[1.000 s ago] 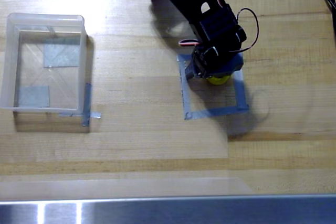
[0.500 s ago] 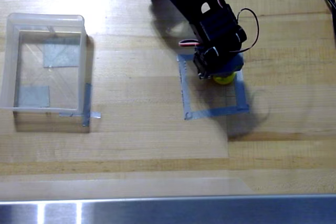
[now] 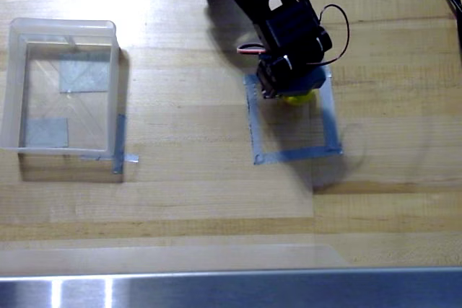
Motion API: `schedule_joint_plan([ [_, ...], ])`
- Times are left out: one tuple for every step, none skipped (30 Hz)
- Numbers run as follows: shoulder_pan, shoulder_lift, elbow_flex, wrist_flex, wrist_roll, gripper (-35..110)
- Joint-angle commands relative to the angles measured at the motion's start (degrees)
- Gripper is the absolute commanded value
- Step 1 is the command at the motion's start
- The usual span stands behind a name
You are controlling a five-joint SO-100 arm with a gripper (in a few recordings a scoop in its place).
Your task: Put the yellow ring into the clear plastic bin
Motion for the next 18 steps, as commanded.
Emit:
schedule_joint_plan([
  [6.9, 16.3, -0.8, 4.8, -4.7, 2],
  [9.2, 18.8, -0.7, 5.9, -6.6, 2],
  [11.7, 21.0, -0.6, 6.9, -8.4, 2],
  [14.5, 23.1, -0.6, 7.9, -10.3, 2],
  [17.3, 25.2, -0.6, 8.9, -12.0, 2],
  [20.5, 27.1, -0.7, 9.8, -13.4, 2],
  [23.8, 29.0, -0.8, 10.5, -14.9, 2],
  [27.3, 30.7, -1.0, 11.2, -16.3, 2],
  [31.0, 32.0, -1.2, 11.7, -17.7, 2],
  [34.8, 33.1, -1.2, 12.0, -19.0, 2],
  [38.8, 34.0, -1.2, 12.3, -20.4, 2],
  [42.7, 34.5, -1.2, 12.5, -21.8, 2],
  [46.8, 34.6, -1.2, 12.6, -23.1, 2],
  [50.3, 34.6, -1.2, 12.6, -24.4, 2],
  [53.7, 34.6, -1.1, 12.4, -25.8, 2],
  [56.8, 34.7, -0.8, 12.0, -26.9, 2],
  [59.7, 34.6, -0.7, 12.0, -27.9, 2],
  [62.2, 34.5, -0.7, 12.0, -28.7, 2],
])
